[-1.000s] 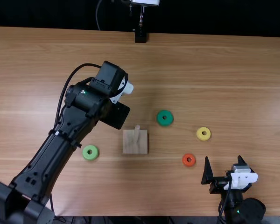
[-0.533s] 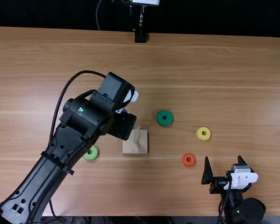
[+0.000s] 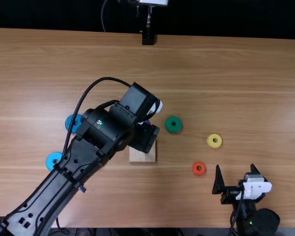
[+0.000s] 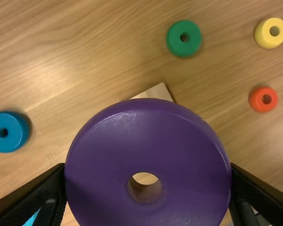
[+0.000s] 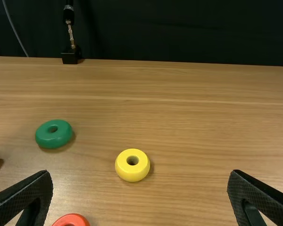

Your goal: Build the Hanoi tower: stack the rings onto the peg from bottom to top in this color order: purple, dark blue, light blue, dark green, light green, yellow, orange.

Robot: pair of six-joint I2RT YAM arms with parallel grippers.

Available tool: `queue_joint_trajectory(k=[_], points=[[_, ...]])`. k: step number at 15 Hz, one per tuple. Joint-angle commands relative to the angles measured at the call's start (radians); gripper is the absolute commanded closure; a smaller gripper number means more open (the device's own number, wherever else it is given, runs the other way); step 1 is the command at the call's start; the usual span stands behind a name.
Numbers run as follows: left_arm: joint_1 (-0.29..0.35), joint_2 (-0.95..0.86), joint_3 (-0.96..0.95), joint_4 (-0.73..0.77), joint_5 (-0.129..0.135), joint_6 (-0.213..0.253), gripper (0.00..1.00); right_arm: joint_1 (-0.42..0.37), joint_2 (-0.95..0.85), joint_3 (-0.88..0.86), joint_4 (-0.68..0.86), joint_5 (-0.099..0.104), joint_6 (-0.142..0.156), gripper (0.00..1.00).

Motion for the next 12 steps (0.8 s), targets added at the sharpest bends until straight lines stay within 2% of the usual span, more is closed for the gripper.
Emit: queue_joint_trajectory(k=[1, 12], points=[[-0.023, 0.025, 0.039, 0.009, -0.001, -0.028, 1.0, -0.015, -0.002, -0.071, -0.077, -0.013, 0.005, 0.0], [-0.054, 0.102, 0.048, 0.021, 0.0, -0.028, 1.0, -0.015, -0.002, -0.071, -0.077, -0.015, 0.005, 0.0]])
